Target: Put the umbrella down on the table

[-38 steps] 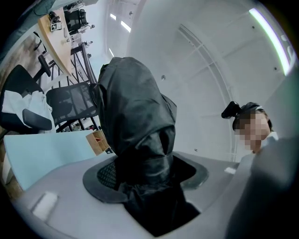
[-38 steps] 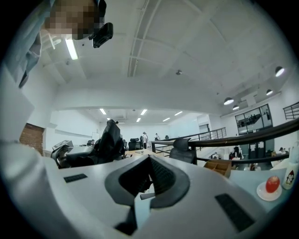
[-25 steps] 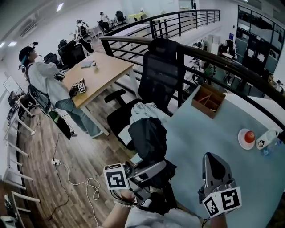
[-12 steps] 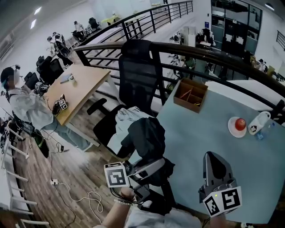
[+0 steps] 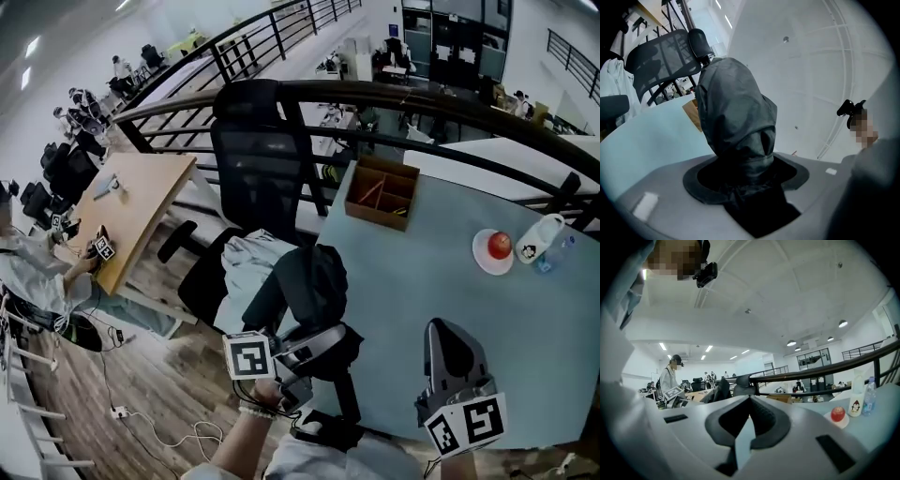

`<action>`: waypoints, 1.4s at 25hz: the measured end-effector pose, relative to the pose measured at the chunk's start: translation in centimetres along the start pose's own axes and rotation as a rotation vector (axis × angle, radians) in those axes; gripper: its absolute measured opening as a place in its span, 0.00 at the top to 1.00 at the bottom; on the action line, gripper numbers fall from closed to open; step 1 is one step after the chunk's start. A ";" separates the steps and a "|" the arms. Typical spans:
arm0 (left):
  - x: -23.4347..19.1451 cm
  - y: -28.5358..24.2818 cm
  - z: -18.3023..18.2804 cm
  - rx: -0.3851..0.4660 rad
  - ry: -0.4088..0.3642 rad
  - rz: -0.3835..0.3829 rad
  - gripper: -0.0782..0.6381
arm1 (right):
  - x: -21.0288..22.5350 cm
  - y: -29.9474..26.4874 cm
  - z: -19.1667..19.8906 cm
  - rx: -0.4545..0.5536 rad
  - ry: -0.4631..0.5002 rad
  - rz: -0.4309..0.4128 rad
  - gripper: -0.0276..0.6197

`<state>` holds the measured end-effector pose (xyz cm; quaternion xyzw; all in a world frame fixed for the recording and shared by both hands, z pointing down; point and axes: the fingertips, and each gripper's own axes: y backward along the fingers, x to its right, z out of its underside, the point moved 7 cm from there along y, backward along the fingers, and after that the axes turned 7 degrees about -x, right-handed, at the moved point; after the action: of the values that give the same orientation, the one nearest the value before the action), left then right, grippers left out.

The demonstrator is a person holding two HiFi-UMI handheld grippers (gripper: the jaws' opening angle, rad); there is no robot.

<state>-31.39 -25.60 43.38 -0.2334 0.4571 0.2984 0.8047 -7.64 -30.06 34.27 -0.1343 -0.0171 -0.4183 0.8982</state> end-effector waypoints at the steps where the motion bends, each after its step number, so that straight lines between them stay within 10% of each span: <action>1: -0.7 -0.1 -0.4 -0.022 0.001 -0.004 0.49 | -0.1 -0.3 0.1 -0.006 -0.007 0.011 0.96; 14: -9.3 -4.7 -4.5 -0.267 0.039 -0.037 0.49 | -1.2 -4.4 2.2 -0.075 -0.059 0.133 0.96; 35: -20.5 -12.0 -4.8 -0.641 -0.032 -0.421 0.48 | -1.9 -4.3 2.3 -0.078 -0.097 0.323 0.96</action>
<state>-34.19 -42.71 60.28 -0.5571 0.2701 0.2582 0.7416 -11.97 -30.71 37.19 -0.1902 -0.0223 -0.2618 0.9459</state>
